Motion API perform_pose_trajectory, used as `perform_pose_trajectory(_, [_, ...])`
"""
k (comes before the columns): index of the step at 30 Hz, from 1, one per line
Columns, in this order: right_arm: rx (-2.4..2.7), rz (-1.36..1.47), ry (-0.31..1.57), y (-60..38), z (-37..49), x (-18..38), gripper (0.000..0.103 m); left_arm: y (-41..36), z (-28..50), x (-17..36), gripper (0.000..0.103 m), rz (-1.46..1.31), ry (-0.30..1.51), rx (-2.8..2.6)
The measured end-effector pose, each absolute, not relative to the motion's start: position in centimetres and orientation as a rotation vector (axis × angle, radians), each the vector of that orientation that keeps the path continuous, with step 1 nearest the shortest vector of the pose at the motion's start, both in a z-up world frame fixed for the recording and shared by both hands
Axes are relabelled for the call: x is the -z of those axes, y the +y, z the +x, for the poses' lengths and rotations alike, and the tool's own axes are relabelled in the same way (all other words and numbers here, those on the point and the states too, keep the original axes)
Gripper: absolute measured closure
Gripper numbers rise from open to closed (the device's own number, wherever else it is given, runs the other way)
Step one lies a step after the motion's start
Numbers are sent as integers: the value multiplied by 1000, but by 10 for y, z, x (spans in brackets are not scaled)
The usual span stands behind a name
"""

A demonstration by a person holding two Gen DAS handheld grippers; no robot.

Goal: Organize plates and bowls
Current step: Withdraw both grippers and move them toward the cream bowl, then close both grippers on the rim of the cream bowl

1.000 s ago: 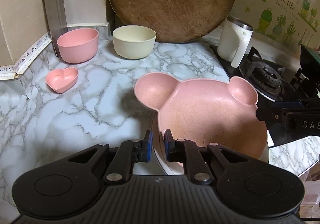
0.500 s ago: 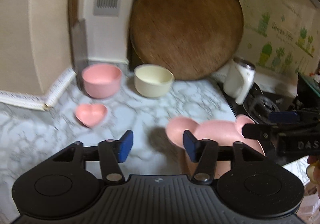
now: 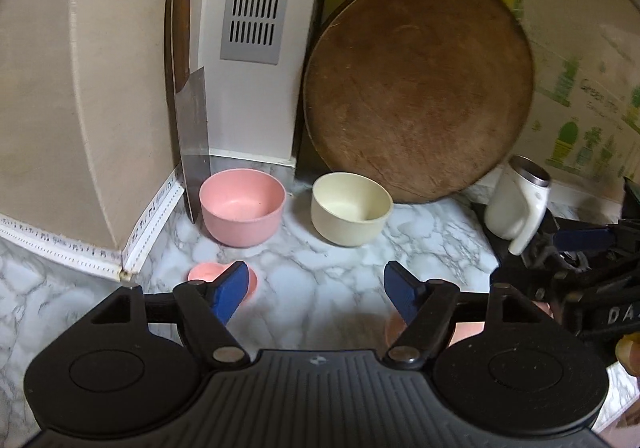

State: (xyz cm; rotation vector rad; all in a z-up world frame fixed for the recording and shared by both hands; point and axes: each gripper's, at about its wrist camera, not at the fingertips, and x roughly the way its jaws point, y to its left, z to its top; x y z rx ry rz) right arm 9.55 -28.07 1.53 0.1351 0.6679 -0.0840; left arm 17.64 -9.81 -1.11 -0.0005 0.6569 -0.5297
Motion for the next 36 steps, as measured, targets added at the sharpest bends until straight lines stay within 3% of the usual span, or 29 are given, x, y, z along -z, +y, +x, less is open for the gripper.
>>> perform_pose_trajectory(8, [145,238,771,-333,178,0,6,-141,240,9,29,30,704,484])
perform_pose_trajectory(11, [163,278,819,-348,206,12,16,-157,263,16,29,18,734,473])
perform_pose_trajectory(21, [195,375,895,-377,266,51,27,-193,328,51,29,-50,855,408])
perform_pose_trajectory(25, [178,456,931,-388,279,66,43,-205,341,60,30,-52,874,401])
perform_pose_trajectory(34, [128,455,959,-380,292,82,72,-225,360,79,70,-42,938,414])
perform_pose_trajectory(36, [126,451,962,-377,295,84,76,-225,362,82,73,-52,953,411])
